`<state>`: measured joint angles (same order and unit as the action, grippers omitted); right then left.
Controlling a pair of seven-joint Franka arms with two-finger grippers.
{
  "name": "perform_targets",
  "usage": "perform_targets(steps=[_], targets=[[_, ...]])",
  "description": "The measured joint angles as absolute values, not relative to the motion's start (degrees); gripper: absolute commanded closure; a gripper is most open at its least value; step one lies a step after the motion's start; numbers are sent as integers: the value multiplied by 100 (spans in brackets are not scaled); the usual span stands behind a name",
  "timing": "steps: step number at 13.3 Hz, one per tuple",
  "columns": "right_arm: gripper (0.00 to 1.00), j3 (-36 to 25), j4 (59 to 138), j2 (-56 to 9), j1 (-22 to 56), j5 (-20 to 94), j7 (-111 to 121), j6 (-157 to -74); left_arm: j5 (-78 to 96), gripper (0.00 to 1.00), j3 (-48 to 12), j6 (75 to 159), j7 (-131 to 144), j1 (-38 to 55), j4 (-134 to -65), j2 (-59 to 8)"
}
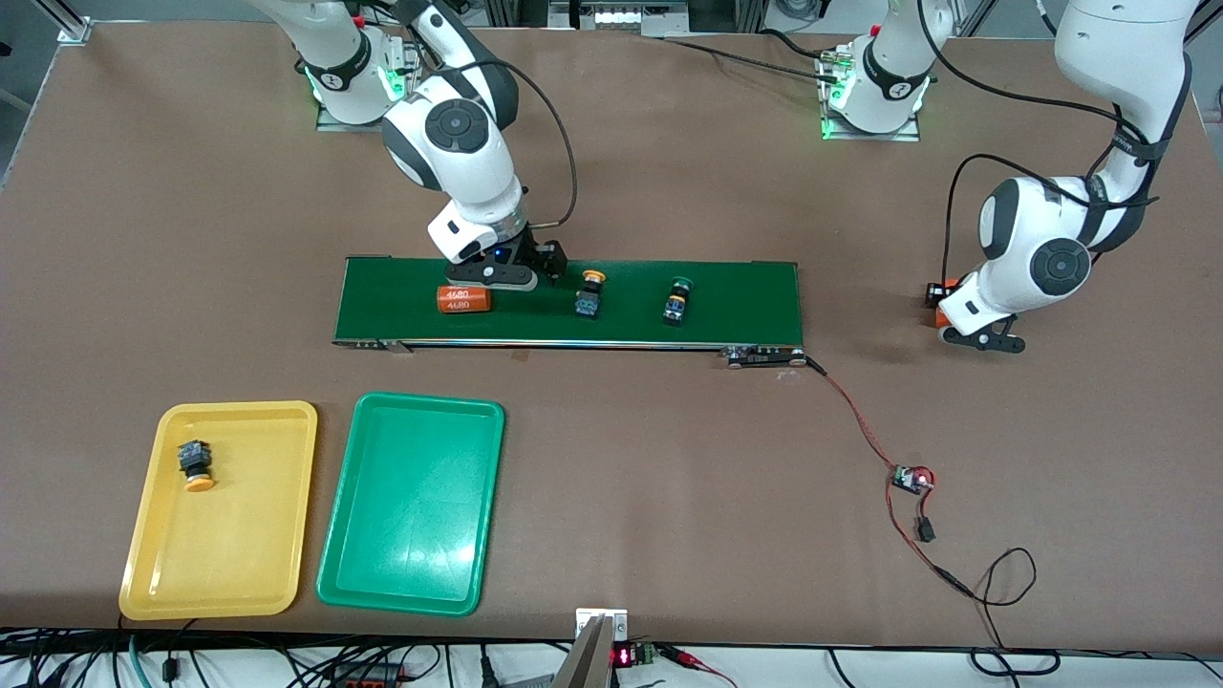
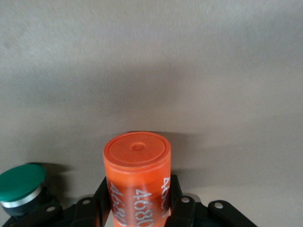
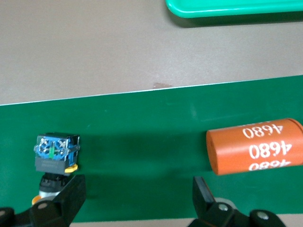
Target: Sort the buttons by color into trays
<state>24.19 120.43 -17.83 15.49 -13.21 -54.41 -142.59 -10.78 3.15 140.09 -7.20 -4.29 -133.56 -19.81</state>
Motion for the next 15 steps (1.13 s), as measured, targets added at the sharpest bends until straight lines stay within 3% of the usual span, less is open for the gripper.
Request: perform_targets(steps=[3, 7, 9, 12, 15], targets=[[0, 2368, 11923, -1869, 1582, -1403, -5441, -14217, -1051, 87, 68, 14071, -726, -379, -13026, -1961], [0, 2363, 11566, -1890, 1643, -1413, -5441, -13494, -1032, 86, -1132, 11317, -730, -268, -11260, -1828], [0, 2354, 11477, -1948, 1674, -1413, -5441, -13425, -1020, 87, -1705, 10620, -731, -218, -10797, -1781], [0, 2346, 11330, -2166, 1765, -1430, -5509, -13425, -949, 88, -2181, 10583, -1414, -207, -10750, -1811], [0, 2286, 11147, -2432, 1890, -1506, -5634, -13426, -638, 88, -2427, 11104, -3071, -203, -10773, -1949]])
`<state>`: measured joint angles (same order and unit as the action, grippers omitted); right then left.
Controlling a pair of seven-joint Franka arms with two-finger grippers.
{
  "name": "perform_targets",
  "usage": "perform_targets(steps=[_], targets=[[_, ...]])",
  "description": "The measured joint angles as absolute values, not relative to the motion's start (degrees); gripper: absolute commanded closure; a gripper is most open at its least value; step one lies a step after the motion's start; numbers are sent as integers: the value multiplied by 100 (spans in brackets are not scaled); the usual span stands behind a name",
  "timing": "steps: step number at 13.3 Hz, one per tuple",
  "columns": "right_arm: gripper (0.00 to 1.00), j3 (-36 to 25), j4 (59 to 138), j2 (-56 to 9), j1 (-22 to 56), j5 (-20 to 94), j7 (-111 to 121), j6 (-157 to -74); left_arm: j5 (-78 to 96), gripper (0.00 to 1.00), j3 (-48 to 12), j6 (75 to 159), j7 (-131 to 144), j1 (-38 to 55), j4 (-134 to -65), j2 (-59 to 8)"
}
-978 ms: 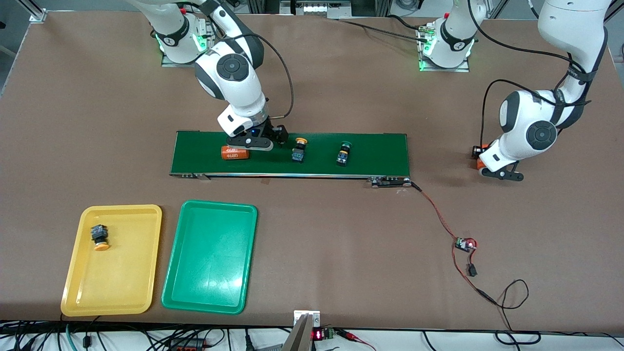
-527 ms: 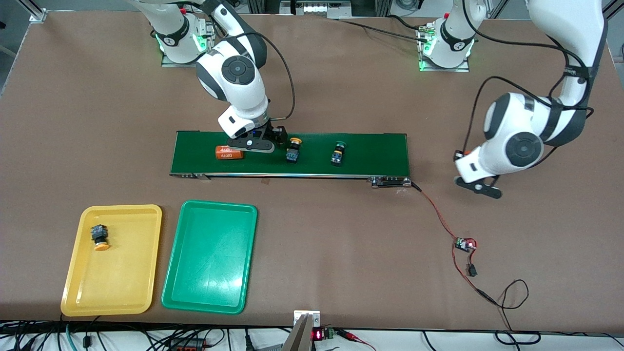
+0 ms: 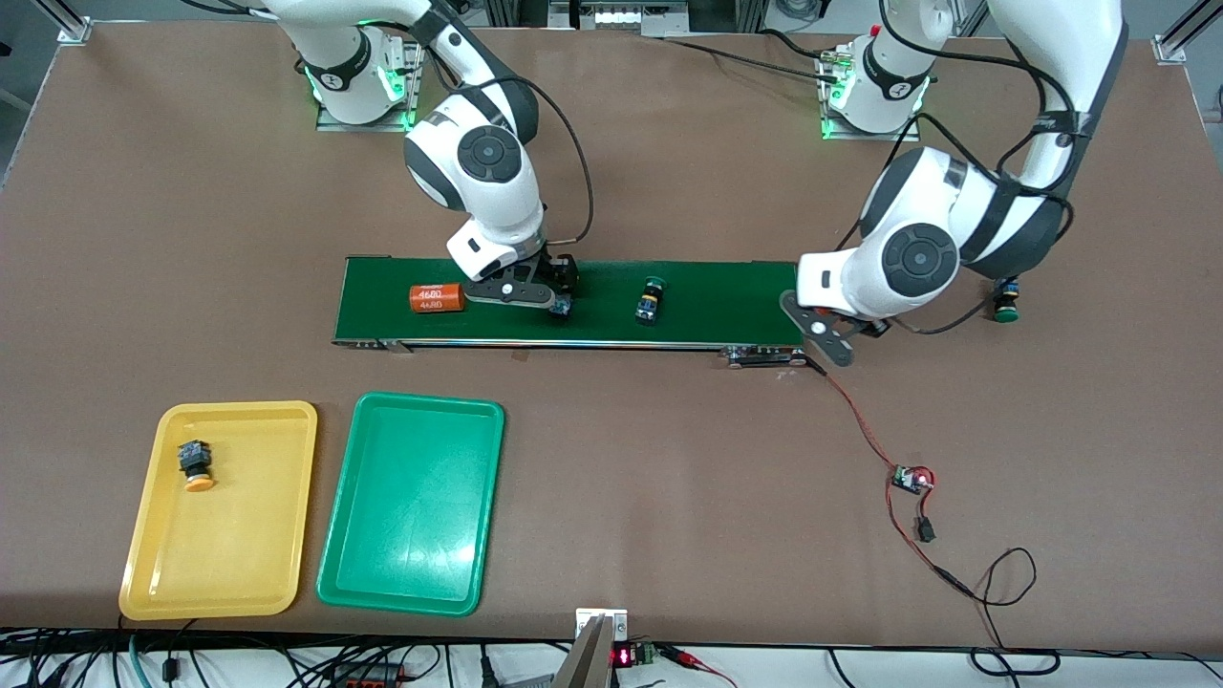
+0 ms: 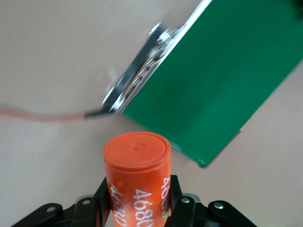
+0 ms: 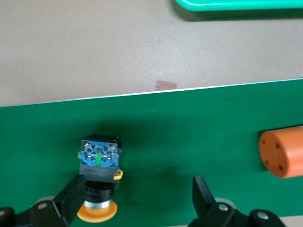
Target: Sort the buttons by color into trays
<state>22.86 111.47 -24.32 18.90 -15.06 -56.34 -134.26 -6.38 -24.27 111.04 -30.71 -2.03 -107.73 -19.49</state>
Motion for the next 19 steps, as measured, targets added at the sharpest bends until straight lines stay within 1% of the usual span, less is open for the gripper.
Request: perform_targets(steps=[3, 4, 5, 6, 7, 8, 9, 10, 11, 12, 13, 14, 17, 19], targets=[[0, 2227, 11056, -2608, 1936, -1536, -5641, -13430, -621, 89, -2712, 11873, -4372, -106, -10833, -2153], [0, 2215, 11045, -2649, 1938, -1588, -5645, -13430, -622, 91, -2744, 12205, -4750, -2, -10892, -2230], [0, 2209, 11041, -2677, 1939, -1610, -5647, -13431, -623, 91, -2751, 12570, -5145, 101, -10977, -2313], [0, 2203, 11039, -2698, 1944, -1612, -5647, -13431, -623, 89, -2753, 12883, -5493, 167, -11070, -2393], [6, 2196, 11036, -2724, 1948, -1612, -5647, -13431, -623, 83, -2753, 13117, -5741, 194, -11175, -2470], [17, 2190, 11034, -2753, 1953, -1615, -5647, -13432, -623, 48, -2751, 13248, -5899, 192, -11261, -2527], [33, 2186, 11034, -2775, 1955, -1626, -5648, -13433, -623, 3, -2749, 13293, -5984, 188, -11325, -2547], [49, 2181, 11031, -2790, 1955, -1649, -5647, -13434, -623, 0, -2749, 13299, -6011, 187, -11357, -2542], [63, 2172, 11029, -2802, 1955, -1666, -5648, -13434, -623, 0, -2749, 13300, -6020, 188, -11373, -2541], [74, 2166, 11029, -2812, 1955, -1669, -5648, -13434, -623, 0, -2749, 13307, -6022, 187, -11374, -2535], [82, 2163, 11029, -2818, 1956, -1670, -5647, -13434, -623, 0, -2749, 13321, -6021, 183, -11370, -2510], [86, 2151, 11027, -2819, 1957, -1672, -5647, -13434, -623, 0, -2744, 13324, -6016, 173, -11363, -2460], [86, 1975, 10855, -2819, 1957, -1673, -5609, -13377, -623, 0, -2610, 13188, -5916, 46, -11340, -2164], [85, 1808, 10461, -2809, 1950, -1675, -5393, -12940, -621, 0, -2286, 12900, -5607, -90, -11329, -1969]])
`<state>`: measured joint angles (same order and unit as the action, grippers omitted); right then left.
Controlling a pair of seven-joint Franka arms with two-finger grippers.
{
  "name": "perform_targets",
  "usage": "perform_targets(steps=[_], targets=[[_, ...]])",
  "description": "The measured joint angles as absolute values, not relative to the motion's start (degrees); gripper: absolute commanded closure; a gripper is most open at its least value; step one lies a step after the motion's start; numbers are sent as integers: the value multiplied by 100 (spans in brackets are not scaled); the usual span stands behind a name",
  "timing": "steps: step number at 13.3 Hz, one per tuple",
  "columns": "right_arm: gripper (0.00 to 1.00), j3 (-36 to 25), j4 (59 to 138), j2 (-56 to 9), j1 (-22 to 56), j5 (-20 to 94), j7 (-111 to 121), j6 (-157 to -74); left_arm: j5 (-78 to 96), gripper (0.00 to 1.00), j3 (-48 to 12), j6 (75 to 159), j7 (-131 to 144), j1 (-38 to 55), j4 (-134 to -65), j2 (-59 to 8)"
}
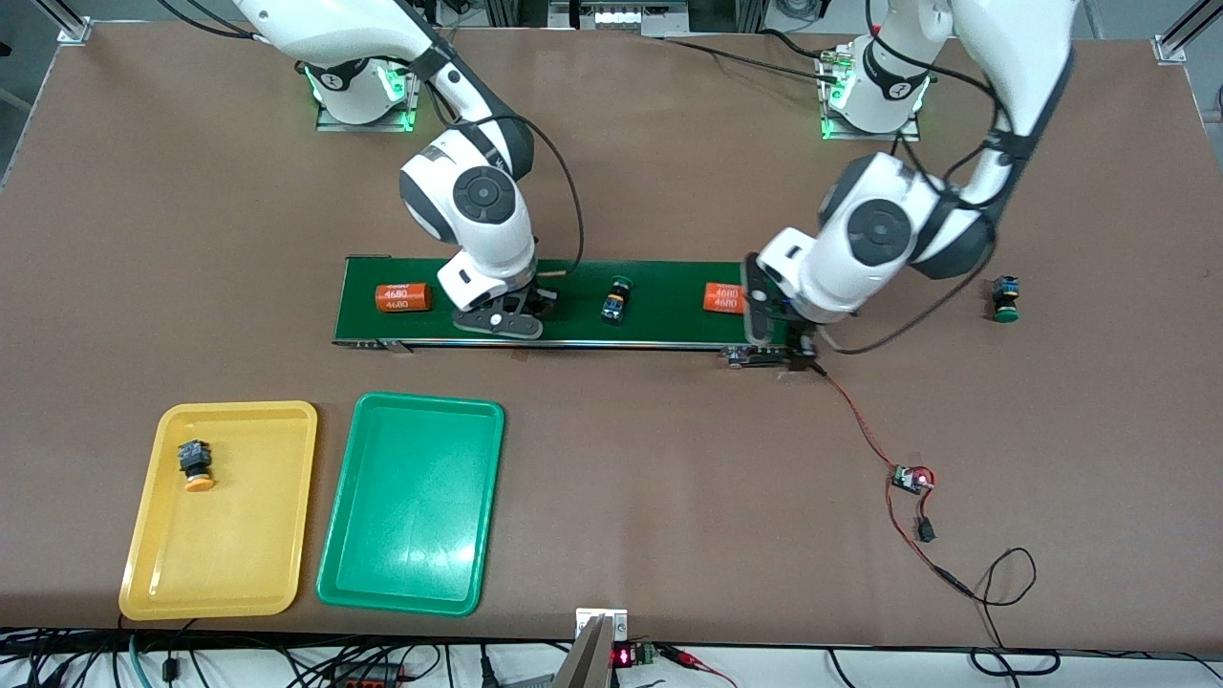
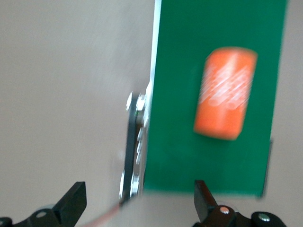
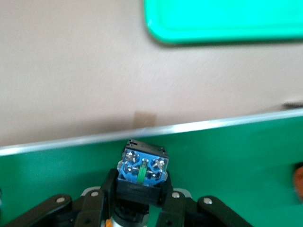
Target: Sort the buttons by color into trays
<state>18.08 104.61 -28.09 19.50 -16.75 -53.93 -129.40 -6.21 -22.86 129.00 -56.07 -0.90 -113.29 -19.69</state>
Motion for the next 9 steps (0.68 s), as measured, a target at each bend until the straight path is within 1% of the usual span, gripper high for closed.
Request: perform_targets(steps=[2, 4, 6, 9], targets=[[85, 1469, 9855, -2781, 1941, -1676, -4665, -12289, -621, 0, -1829, 12652, -5183, -205, -11328, -1838], [84, 1086, 9423, -2761, 1721, -1675, -3677, -12033, -621, 0, -1302, 12546, -4909, -243, -11329, -1807], [84, 988, 9341, -2762, 965, -1675, -2472, -12011, -619, 0, -804, 12401, -4408, -272, -11337, -1808], [84, 970, 9341, -2820, -82, -1673, -844, -12187, -618, 0, -347, 12073, -2741, -292, -11364, -1809]])
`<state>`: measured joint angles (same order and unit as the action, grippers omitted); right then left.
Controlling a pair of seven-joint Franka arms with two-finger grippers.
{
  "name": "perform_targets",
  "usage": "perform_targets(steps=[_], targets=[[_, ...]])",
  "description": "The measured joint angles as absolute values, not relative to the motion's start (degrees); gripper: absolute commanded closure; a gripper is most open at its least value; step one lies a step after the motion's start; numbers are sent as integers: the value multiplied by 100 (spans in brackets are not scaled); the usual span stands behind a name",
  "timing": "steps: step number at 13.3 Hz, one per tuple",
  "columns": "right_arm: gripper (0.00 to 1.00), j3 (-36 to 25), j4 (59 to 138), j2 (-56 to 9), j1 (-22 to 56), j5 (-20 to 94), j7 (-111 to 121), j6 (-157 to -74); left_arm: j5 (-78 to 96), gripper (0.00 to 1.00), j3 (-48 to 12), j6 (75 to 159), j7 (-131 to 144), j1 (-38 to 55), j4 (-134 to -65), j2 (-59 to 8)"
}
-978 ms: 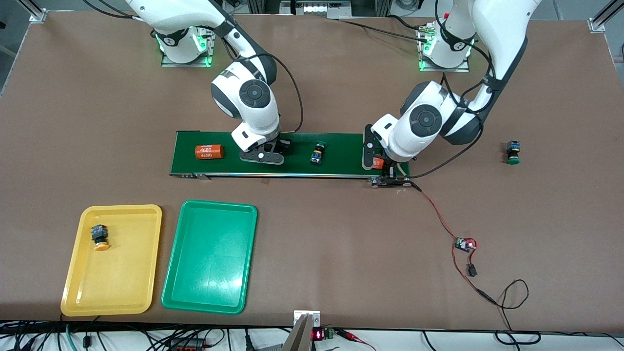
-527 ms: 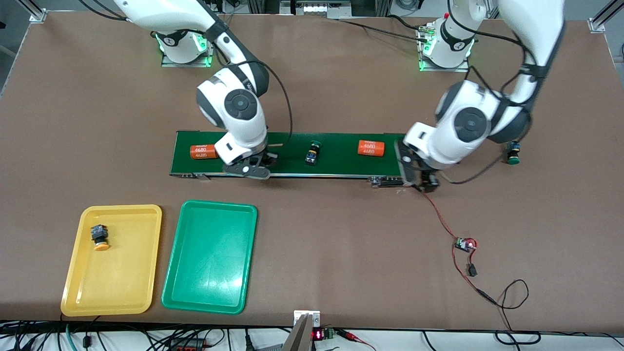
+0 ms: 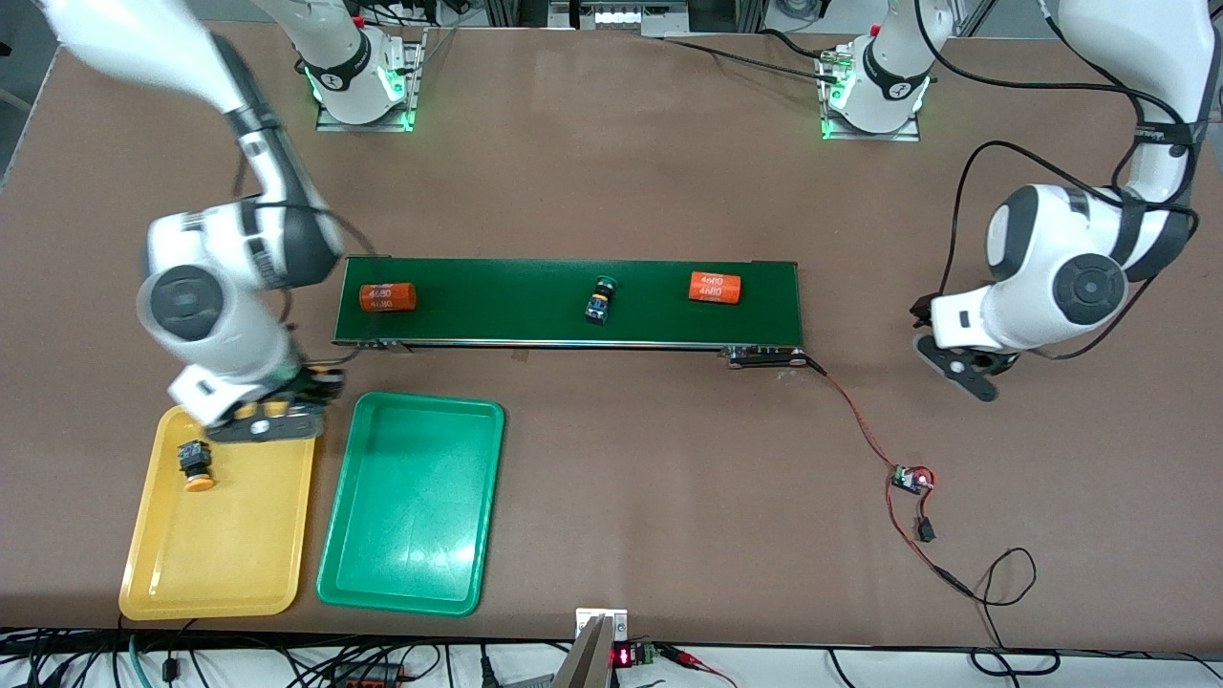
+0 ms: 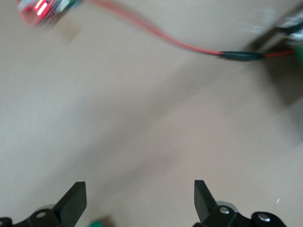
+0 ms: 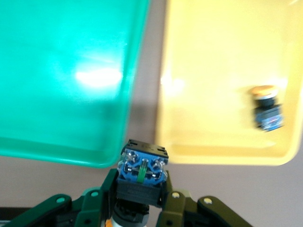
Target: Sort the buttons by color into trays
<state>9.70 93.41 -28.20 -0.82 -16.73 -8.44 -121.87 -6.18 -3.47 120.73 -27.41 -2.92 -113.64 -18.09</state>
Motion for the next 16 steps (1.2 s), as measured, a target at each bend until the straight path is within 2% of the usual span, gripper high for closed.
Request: perform_targets(steps=[2, 4, 7, 9, 11, 12, 13, 15, 16], targets=[[80, 973, 9344, -2939, -487, -1673, -81, -12558, -618, 0, 85, 12044, -1998, -307, -11405, -1832], [80, 972, 9359, -3234, -822, -1675, 385, -13223, -618, 0, 523, 12046, -1854, -393, -11483, -2000], [80, 959, 9353, -3770, -1099, -1700, 730, -13960, -618, 0, 828, 12117, -1807, -603, -11712, -2214], [80, 867, 9349, -4040, -1141, -1706, 939, -14527, -618, 0, 985, 12520, -1779, -614, -12046, -2230], [58, 767, 9339, -4227, -1159, -1706, 1056, -14950, -618, 0, 1134, 13086, -1771, -613, -12509, -2236], [32, 744, 9329, -4282, -1174, -1706, 1090, -15026, -618, 23, 1195, 13365, -1770, -614, -12809, -2238], [18, 743, 9325, -4283, -1177, -1706, 1098, -15027, -618, 44, 1206, 13426, -1770, -614, -12907, -2238], [2, 743, 9311, -4283, -1183, -1705, 1097, -15032, -618, 72, 1227, 13432, -1766, -630, -12989, -2238], [0, 743, 9293, -4279, -1184, -1704, 1095, -15039, -618, 79, 1229, 13433, -1751, -645, -12997, -2238]])
